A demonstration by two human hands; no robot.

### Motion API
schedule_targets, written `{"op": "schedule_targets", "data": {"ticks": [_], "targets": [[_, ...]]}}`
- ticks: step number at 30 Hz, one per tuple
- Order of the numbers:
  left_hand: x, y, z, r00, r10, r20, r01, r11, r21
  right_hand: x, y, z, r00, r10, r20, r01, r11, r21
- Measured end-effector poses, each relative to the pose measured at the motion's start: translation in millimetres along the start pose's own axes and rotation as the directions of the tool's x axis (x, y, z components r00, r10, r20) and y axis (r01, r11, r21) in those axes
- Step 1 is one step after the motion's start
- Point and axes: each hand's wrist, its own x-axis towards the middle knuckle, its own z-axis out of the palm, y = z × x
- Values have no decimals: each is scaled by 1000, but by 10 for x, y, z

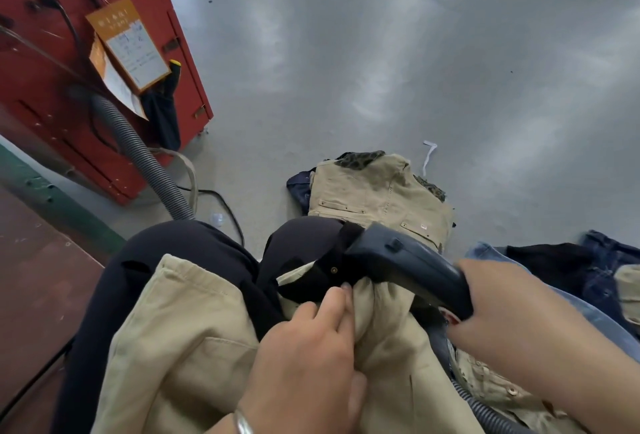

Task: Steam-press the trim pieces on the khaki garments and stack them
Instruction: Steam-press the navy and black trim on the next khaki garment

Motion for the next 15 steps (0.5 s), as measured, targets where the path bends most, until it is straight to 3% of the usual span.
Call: {"op": "schedule_targets", "data": {"ticks": [6,11,15], "targets": [[8,17,17,998,15,-54,-15,1000,1,650,-356,-299,983,-149,-106,154,987,46],[35,22,77,988,71,-138,-67,997,34,617,-149,-687,972,-136,-194,185,947,262],[67,21,145,984,106,-145,-111,994,-21,243,148,-588,969,-99,-226,147,967,207]]}}
